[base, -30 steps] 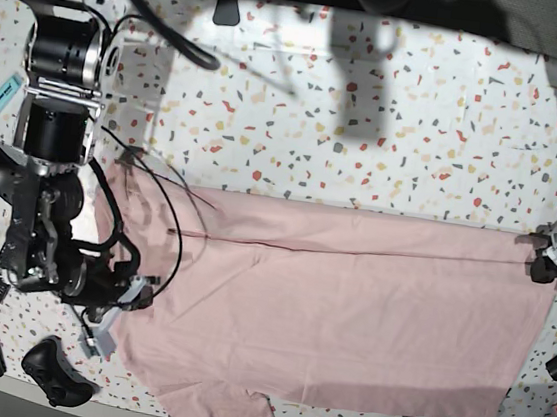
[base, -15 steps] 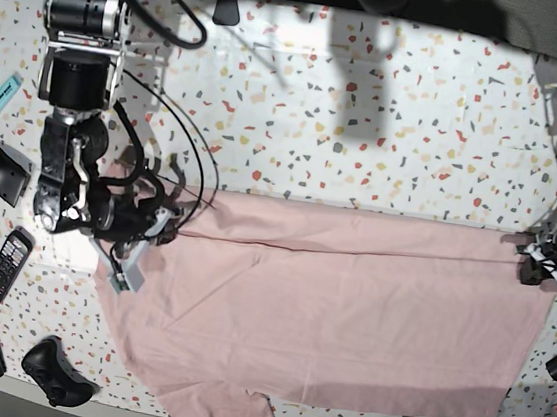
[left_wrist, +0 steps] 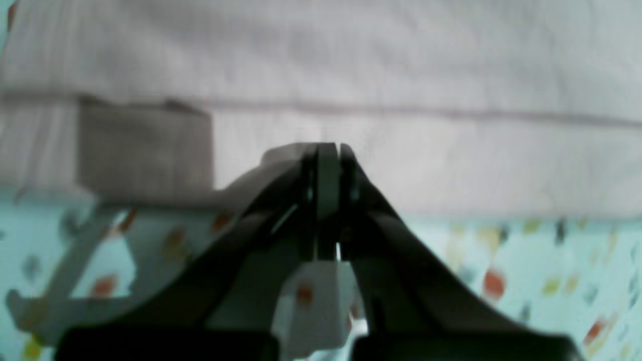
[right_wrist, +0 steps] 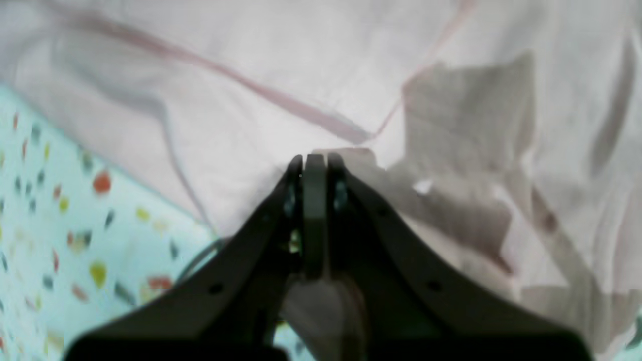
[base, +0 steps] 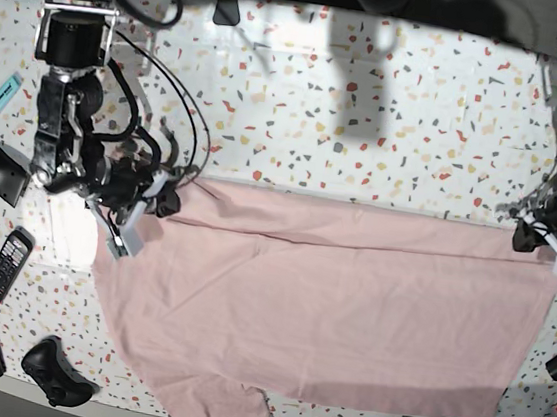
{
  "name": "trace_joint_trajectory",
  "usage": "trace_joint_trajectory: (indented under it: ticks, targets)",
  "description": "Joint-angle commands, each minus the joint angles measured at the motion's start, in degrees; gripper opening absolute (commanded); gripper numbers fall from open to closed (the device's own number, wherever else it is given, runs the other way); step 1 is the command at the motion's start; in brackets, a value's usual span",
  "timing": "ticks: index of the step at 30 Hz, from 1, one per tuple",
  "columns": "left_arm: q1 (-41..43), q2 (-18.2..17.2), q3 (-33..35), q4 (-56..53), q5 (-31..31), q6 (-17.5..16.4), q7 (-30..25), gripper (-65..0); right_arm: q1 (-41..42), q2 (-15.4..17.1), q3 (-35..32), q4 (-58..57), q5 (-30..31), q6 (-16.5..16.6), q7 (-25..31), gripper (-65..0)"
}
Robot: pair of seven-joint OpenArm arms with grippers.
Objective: Fold the T-shirt properly
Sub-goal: 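Drag the folded shirt toward the arms with both grippers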
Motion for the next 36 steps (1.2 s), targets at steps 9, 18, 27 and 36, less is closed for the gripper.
trace_joint_trajectory:
  ticks: [9, 18, 27, 36]
  targets:
    - [11.45, -2.19, -0.17, 12.70, -1.40, 0.07, 1.46, -65.0, -10.95, 2.99, 0.83, 13.97, 0.55, 0.13, -1.38, -65.0]
    - [7.74, -2.51, -0.17, 21.75, -1.73, 7.17, 0.59, -65.0, -12.90, 2.97, 0.90, 14.84, 0.57, 0.11, -1.09, -65.0]
    - [-4.87, -2.47, 0.02, 8.11, 2.60, 6.95, -1.57, -65.0, -12.90, 2.97, 0.90, 14.84, 0.57, 0.11, -1.03, -65.0]
    - [-12.72, -2.51, 7.04, -9.22, 10.38, 6.95, -5.90, -65.0, -12.90, 2.99, 0.90, 14.84, 0.55, 0.11, -1.84, -65.0]
